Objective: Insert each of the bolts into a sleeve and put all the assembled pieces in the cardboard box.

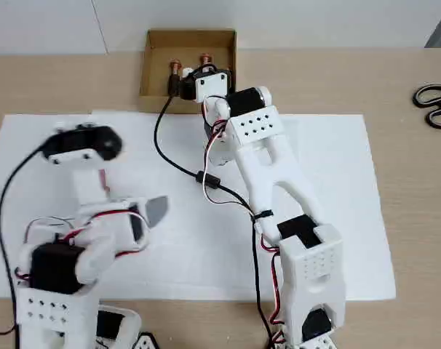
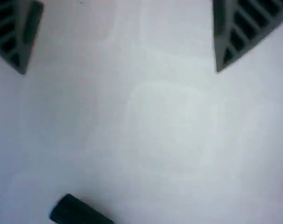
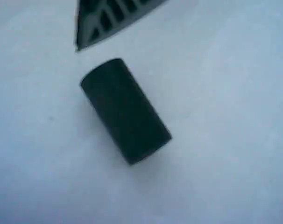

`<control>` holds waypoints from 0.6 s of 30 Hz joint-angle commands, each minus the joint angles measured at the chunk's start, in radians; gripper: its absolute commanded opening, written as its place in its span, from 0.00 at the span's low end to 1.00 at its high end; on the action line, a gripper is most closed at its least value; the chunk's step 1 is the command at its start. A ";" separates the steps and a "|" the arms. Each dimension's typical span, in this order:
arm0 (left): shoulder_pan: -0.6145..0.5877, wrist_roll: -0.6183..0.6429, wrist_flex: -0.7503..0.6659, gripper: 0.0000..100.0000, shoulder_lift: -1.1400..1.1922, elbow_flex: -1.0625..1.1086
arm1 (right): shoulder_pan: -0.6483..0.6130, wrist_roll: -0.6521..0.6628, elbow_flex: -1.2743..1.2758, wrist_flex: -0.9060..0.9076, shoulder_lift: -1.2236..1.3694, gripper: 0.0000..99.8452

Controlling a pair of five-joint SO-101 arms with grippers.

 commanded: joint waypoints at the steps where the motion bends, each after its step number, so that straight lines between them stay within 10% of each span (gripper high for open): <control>1: -0.175 0.006 0.048 0.24 -0.005 -0.084 | -0.015 0.064 -0.040 0.008 -0.008 0.37; 18: -0.697 0.003 0.140 0.24 -0.005 -0.147 | -0.125 0.124 -0.043 0.001 0.127 0.37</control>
